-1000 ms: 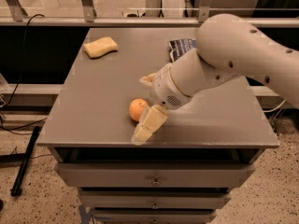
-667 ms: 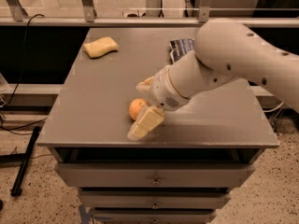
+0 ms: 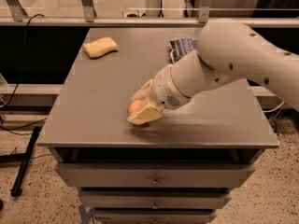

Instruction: Pick orange

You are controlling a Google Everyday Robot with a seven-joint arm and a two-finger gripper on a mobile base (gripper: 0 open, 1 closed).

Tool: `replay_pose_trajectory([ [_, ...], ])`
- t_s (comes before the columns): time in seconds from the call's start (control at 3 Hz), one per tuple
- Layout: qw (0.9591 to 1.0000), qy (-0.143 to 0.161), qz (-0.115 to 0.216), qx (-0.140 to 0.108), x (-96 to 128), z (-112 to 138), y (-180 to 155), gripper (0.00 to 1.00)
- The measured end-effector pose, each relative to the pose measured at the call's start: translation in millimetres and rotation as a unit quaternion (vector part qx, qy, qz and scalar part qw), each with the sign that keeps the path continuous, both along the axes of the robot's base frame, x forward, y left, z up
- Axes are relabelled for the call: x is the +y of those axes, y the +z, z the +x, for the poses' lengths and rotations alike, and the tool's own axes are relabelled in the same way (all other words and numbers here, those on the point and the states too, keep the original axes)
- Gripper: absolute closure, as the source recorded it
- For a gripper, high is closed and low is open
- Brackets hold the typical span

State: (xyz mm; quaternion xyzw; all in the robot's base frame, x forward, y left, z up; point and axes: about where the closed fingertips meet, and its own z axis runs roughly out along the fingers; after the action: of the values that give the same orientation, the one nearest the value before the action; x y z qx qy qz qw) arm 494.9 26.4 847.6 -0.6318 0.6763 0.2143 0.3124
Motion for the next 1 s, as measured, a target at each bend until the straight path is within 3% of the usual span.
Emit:
replay_pose_trajectory([
  [0.33, 0.9998, -0.001, 0.022, -0.003, -3, 3, 16, 0.88],
  [0.67, 0.9971, 0.015, 0.074, -0.007, 0, 5, 47, 1.0],
  [1.0, 0.9889, 0.036, 0.144, -0.007, 4, 7, 80, 1.0],
])
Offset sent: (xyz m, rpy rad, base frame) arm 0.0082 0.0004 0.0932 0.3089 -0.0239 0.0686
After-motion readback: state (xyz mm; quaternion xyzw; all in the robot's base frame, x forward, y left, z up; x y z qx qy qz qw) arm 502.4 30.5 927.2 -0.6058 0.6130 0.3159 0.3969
